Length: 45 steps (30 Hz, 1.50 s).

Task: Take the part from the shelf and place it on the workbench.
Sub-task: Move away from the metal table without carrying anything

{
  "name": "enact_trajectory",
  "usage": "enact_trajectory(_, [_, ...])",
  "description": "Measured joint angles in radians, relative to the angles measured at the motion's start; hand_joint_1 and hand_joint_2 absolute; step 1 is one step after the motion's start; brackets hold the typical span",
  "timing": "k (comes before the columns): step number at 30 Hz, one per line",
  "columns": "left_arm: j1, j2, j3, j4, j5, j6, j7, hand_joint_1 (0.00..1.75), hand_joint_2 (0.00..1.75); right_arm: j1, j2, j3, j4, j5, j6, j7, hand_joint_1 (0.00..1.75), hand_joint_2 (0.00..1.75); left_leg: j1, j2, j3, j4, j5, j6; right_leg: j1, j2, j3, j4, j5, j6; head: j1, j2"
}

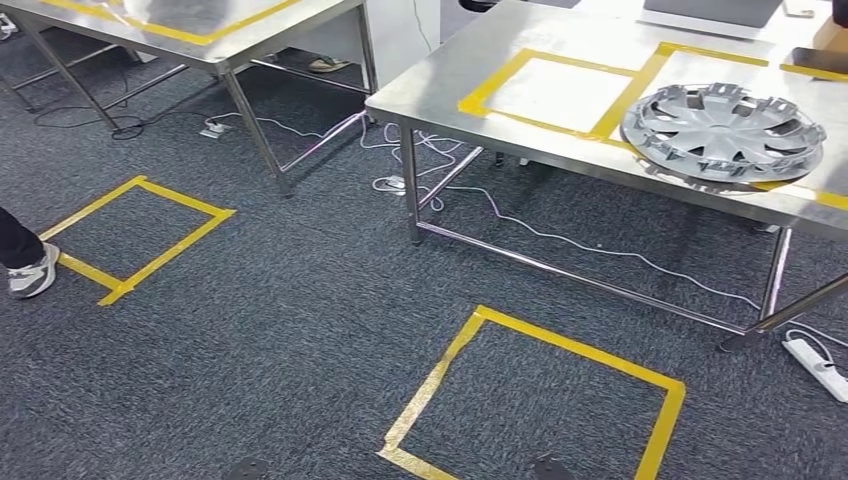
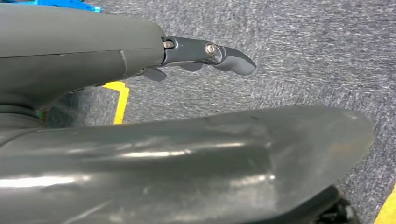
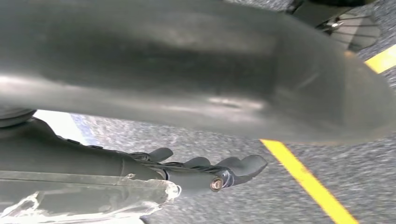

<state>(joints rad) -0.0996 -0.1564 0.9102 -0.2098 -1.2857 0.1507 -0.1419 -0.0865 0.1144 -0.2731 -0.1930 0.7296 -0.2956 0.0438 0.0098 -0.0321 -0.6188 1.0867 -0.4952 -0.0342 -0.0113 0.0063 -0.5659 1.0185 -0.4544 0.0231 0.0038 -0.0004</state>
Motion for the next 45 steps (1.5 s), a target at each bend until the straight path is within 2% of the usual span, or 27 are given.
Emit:
enact_trajectory(2, [-0.001, 0.0, 0.0, 0.0, -0.001, 0.0, 0.0, 0.0, 0.0, 0.002, 0.001, 0.0, 0.0, 0.004, 0.0, 0.002, 0.0, 0.0, -0.001, 0.015, -0.064, 0.128, -0.061, -0.005, 0.001, -0.019, 0.0, -0.001, -0.001, -0.005, -0.004, 0.0])
enact_trajectory(3, [0.0, 0.0, 0.0, 0.0, -0.001, 0.0, 0.0, 0.0, 0.0, 0.002, 0.001, 0.0, 0.0, 0.006, 0.0, 0.003, 0.0, 0.0, -0.001, 0.016, -0.089, 0.176, -0.075, -0.007, 0.002, -0.029, 0.0, -0.001, -0.002, -0.006, -0.004, 0.0])
enact_trajectory(4, [0.002, 0.0, 0.0, 0.0, -0.001, 0.0, 0.0, 0.0, 0.0, 0.002, 0.002, 0.0, 0.0, 0.008, 0.0, 0.004, 0.0, 0.0, 0.0, 0.018, -0.098, 0.193, -0.07, -0.007, 0.002, -0.038, 0.0, -0.001, -0.002, -0.006, -0.004, 0.0])
enact_trajectory(6, [0.005, 0.0, 0.0, 0.0, -0.001, 0.0, 0.0, 0.0, 0.0, 0.002, 0.002, 0.0, 0.0, 0.009, 0.0, 0.005, 0.0, 0.0, 0.0, 0.03, -0.06, 0.118, -0.014, -0.007, 0.002, -0.056, 0.003, -0.001, -0.004, -0.004, -0.004, 0.0])
enact_trajectory(8, [0.001, 0.0, 0.0, 0.0, -0.001, 0.0, 0.0, 0.0, 0.0, 0.002, 0.003, 0.0, 0.0, 0.01, -0.001, 0.006, 0.0, 0.0, -0.003, 0.076, 0.007, -0.009, 0.039, -0.003, 0.007, -0.072, 0.007, 0.002, -0.01, 0.004, -0.006, 0.0])
enact_trajectory(10, [-0.003, -0.001, 0.0, 0.0, -0.001, 0.0, 0.0, 0.0, 0.0, 0.002, 0.003, 0.0, 0.0, 0.01, -0.002, 0.007, 0.0, 0.0, -0.007, 0.101, 0.034, -0.07, 0.049, 0.007, 0.015, -0.089, 0.01, 0.004, -0.015, 0.014, -0.006, 0.0])
enact_trajectory(12, [-0.001, 0.0, 0.0, 0.0, -0.001, 0.0, 0.0, 0.0, 0.0, 0.001, 0.003, 0.0, 0.0, 0.01, -0.003, 0.007, 0.0, 0.0, -0.007, 0.08, 0.032, -0.074, 0.049, 0.021, 0.015, -0.105, 0.014, 0.003, -0.019, 0.023, -0.004, 0.0])
enact_trajectory(14, [0.002, 0.002, 0.0, 0.0, -0.001, 0.0, 0.0, 0.0, 0.0, 0.0, 0.004, 0.0, 0.0, 0.01, -0.003, 0.007, 0.0, 0.0, -0.005, 0.059, 0.031, -0.076, 0.053, 0.033, 0.01, -0.079, 0.004, 0.032, -0.044, 0.034, -0.001, 0.0])
enact_trajectory(17, [0.0, 0.001, 0.001, 0.0, -0.002, 0.0, 0.0, 0.0, 0.0, 0.004, 0.004, 0.0, 0.0, 0.01, -0.003, 0.008, 0.0, 0.0, -0.004, 0.025, 0.03, -0.077, 0.056, 0.045, 0.008, -0.017, -0.076, 0.212, -0.137, 0.04, 0.005, 0.0])
enact_trajectory(18, [0.0, 0.0, 0.001, 0.0, -0.002, 0.0, 0.0, 0.0, 0.0, 0.005, 0.004, 0.0, 0.0, 0.01, -0.003, 0.008, 0.0, 0.0, -0.004, 0.013, 0.03, -0.077, 0.056, 0.046, 0.008, -0.011, -0.105, 0.27, -0.157, 0.039, 0.006, 0.0])
enact_trajectory(19, [0.001, 0.0, 0.001, 0.0, -0.002, 0.0, 0.0, 0.0, 0.0, 0.006, 0.004, 0.0, 0.0, 0.01, -0.003, 0.008, 0.0, 0.0, -0.004, -0.001, 0.03, -0.077, 0.057, 0.046, 0.008, -0.009, -0.121, 0.298, -0.158, 0.038, 0.006, 0.0])
enact_trajectory(20, [0.002, 0.001, 0.001, 0.0, -0.002, 0.0, 0.0, 0.0, 0.0, 0.007, 0.004, 0.0, 0.0, 0.01, -0.003, 0.008, 0.0, 0.0, -0.004, -0.014, 0.031, -0.077, 0.057, 0.046, 0.008, -0.007, -0.117, 0.284, -0.138, 0.037, 0.006, 0.0])
enact_trajectory(21, [0.002, 0.001, 0.001, 0.0, -0.002, 0.0, 0.0, 0.0, 0.0, 0.007, 0.004, 0.0, 0.0, 0.01, -0.003, 0.008, 0.0, 0.0, -0.004, -0.028, 0.032, -0.077, 0.058, 0.045, 0.006, -0.001, -0.094, 0.233, -0.103, 0.036, 0.006, 0.0])
enact_trajectory(23, [0.001, 0.001, 0.001, 0.0, -0.002, 0.0, 0.0, 0.0, 0.0, 0.006, 0.004, 0.0, 0.0, 0.01, -0.003, 0.008, 0.0, 0.0, -0.003, -0.054, 0.031, -0.074, 0.059, 0.038, -0.002, 0.042, -0.029, 0.091, -0.041, 0.035, 0.007, 0.0])
enact_trajectory(25, [0.001, 0.001, 0.001, 0.0, -0.002, 0.0, 0.0, 0.0, 0.0, 0.005, 0.005, 0.0, 0.001, 0.011, -0.003, 0.008, 0.0, 0.0, -0.002, -0.076, 0.025, -0.074, 0.063, 0.025, -0.006, 0.08, 0.005, 0.017, -0.023, 0.032, 0.006, 0.0])
enact_trajectory(27, [0.003, 0.002, 0.001, 0.0, -0.002, 0.0, 0.0, 0.0, 0.0, 0.004, 0.006, 0.0, 0.001, 0.013, -0.003, 0.01, 0.0, 0.0, 0.002, -0.094, 0.018, -0.078, 0.071, 0.01, -0.003, 0.071, 0.007, 0.013, -0.022, 0.023, 0.006, 0.0])
enact_trajectory(28, [0.005, 0.002, 0.001, 0.0, -0.002, 0.0, 0.0, 0.0, 0.0, 0.004, 0.006, 0.0, 0.001, 0.014, -0.003, 0.01, 0.0, 0.0, 0.003, -0.086, 0.015, -0.076, 0.07, 0.005, -0.002, 0.06, 0.008, 0.01, -0.019, 0.017, 0.005, 0.0])
enact_trajectory(30, [0.004, 0.003, 0.002, 0.0, -0.002, 0.0, 0.0, 0.0, 0.0, 0.003, 0.007, 0.0, 0.001, 0.016, -0.003, 0.01, 0.0, 0.0, 0.001, -0.039, -0.011, -0.026, 0.036, -0.003, -0.001, 0.034, 0.011, 0.003, -0.014, 0.003, 0.0, 0.0])
enact_trajectory(32, [-0.001, 0.003, 0.002, 0.0, -0.003, 0.0, 0.0, 0.0, 0.0, 0.005, 0.007, 0.0, 0.001, 0.017, -0.003, 0.011, 0.0, 0.0, -0.002, 0.008, -0.068, 0.095, -0.029, -0.007, 0.002, 0.005, 0.01, 0.002, -0.014, -0.004, -0.004, 0.0])
enact_trajectory(34, [-0.002, 0.003, 0.002, 0.0, -0.004, 0.0, 0.0, 0.0, 0.0, 0.007, 0.007, 0.0, 0.001, 0.019, -0.003, 0.013, 0.0, 0.0, -0.002, 0.017, -0.112, 0.189, -0.061, -0.009, 0.004, -0.026, 0.009, 0.002, -0.015, -0.006, -0.004, 0.0])
enact_trajectory(35, [-0.001, 0.003, 0.002, 0.0, -0.004, 0.0, 0.0, 0.0, 0.0, 0.006, 0.007, 0.0, 0.001, 0.021, -0.003, 0.014, 0.0, 0.0, -0.002, 0.019, -0.108, 0.188, -0.05, -0.009, 0.004, -0.039, 0.01, 0.002, -0.015, -0.006, -0.004, 0.0])
enact_trajectory(36, [0.0, 0.003, 0.002, 0.0, -0.005, 0.0, 0.0, 0.0, 0.0, 0.005, 0.007, 0.0, 0.001, 0.023, -0.003, 0.015, 0.0, 0.0, -0.002, 0.024, -0.086, 0.151, -0.023, -0.008, 0.005, -0.051, 0.01, 0.002, -0.016, -0.005, -0.005, 0.0])
enact_trajectory(38, [-0.002, 0.003, 0.002, 0.0, -0.005, 0.0, 0.0, 0.0, 0.0, 0.003, 0.007, 0.0, 0.001, 0.026, -0.003, 0.015, 0.0, 0.0, -0.005, 0.064, -0.012, 0.022, 0.033, -0.005, 0.008, -0.072, 0.013, 0.004, -0.019, 0.0, -0.005, 0.0])
enact_trajectory(40, [-0.007, 0.003, 0.001, 0.0, -0.007, 0.0, 0.0, 0.0, 0.0, 0.002, 0.007, 0.0, 0.001, 0.028, -0.003, 0.015, 0.0, 0.0, -0.009, 0.097, 0.033, -0.063, 0.05, 0.006, 0.015, -0.09, 0.015, 0.006, -0.024, 0.009, -0.005, 0.0])
enact_trajectory(41, [-0.009, 0.003, 0.001, 0.0, -0.008, 0.0, 0.0, 0.0, 0.0, 0.002, 0.007, 0.0, 0.001, 0.028, -0.003, 0.016, 0.0, 0.0, -0.012, 0.099, 0.037, -0.076, 0.048, 0.012, 0.018, -0.099, 0.016, 0.006, -0.025, 0.014, -0.005, 0.0])
enact_trajectory(43, [-0.006, 0.005, 0.001, 0.0, -0.01, 0.0, 0.0, 0.0, 0.0, 0.0, 0.007, 0.0, 0.001, 0.029, -0.003, 0.017, 0.0, 0.0, -0.011, 0.076, 0.034, -0.079, 0.05, 0.025, 0.015, -0.107, 0.02, 0.006, -0.03, 0.025, -0.003, 0.0])
enact_trajectory(45, [-0.004, 0.006, 0.002, 0.0, -0.011, 0.0, 0.001, 0.0, 0.0, -0.001, 0.007, 0.0, 0.001, 0.032, -0.003, 0.017, 0.0, 0.0, -0.008, 0.055, 0.035, -0.081, 0.053, 0.036, 0.011, -0.067, 0.004, 0.049, -0.062, 0.035, 0.001, 0.0])
